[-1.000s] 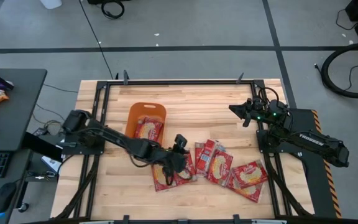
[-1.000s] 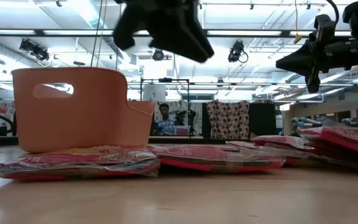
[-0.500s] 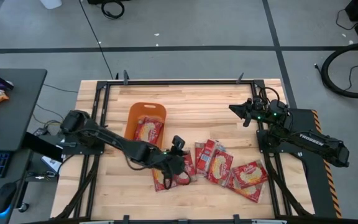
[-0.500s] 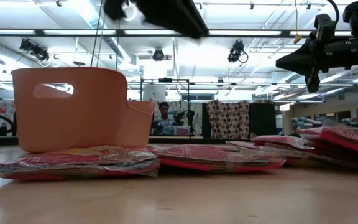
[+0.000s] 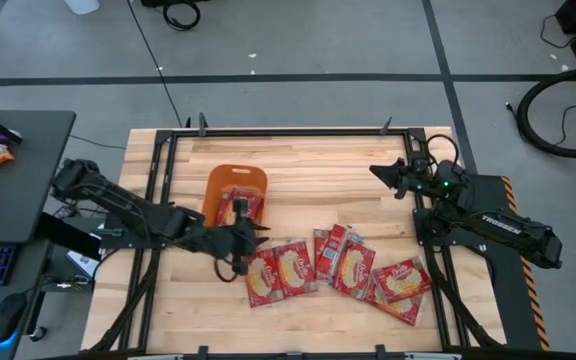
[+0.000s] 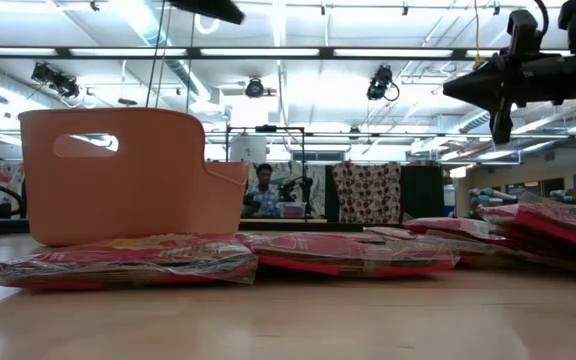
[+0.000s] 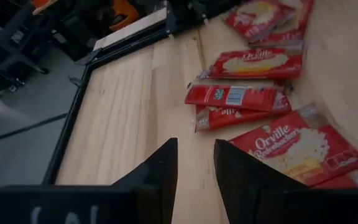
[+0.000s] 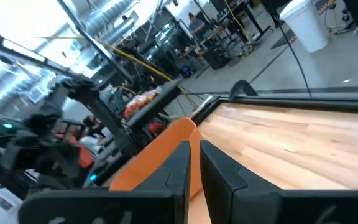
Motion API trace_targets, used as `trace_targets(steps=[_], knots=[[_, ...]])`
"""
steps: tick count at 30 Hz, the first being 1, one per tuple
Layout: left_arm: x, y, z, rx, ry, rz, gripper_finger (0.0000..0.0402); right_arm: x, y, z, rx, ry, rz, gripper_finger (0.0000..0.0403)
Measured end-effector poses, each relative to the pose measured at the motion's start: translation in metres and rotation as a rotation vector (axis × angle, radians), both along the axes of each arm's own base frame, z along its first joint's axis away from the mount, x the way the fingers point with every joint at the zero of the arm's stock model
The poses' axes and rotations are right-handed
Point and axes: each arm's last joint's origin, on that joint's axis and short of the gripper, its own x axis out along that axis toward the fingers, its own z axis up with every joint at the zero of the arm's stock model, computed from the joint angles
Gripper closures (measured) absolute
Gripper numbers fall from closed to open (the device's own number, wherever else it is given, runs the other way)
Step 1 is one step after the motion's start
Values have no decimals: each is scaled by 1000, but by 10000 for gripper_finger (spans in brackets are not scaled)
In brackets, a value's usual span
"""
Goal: Sort popcorn bags into baskets
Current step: Put the red popcorn bag into the orange bin
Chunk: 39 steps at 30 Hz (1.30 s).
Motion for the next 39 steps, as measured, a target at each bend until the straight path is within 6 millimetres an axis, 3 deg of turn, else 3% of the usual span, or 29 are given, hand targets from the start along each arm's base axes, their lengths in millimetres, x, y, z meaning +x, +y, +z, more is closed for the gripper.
trace_targets(steps=[10,17,20,25,29,39], knots=[[-26,12,-25,-72,-85,43,292,-1,0,11,-49,-101,-22,363],[-33,10,-43,-11,-149,68,298,9,8,14,-110,-105,248,365],[-39,9,-41,19,-236,41,305,16,10,13,-101,-73,287,368],[-48,13,-40,3,-302,35,314,31,16,27,-130,-22,371,378],[-52,14,-32,-26,-347,35,317,46,21,44,-153,94,406,391],[-56,17,-28,-33,-363,44,317,77,50,65,-117,583,449,395]])
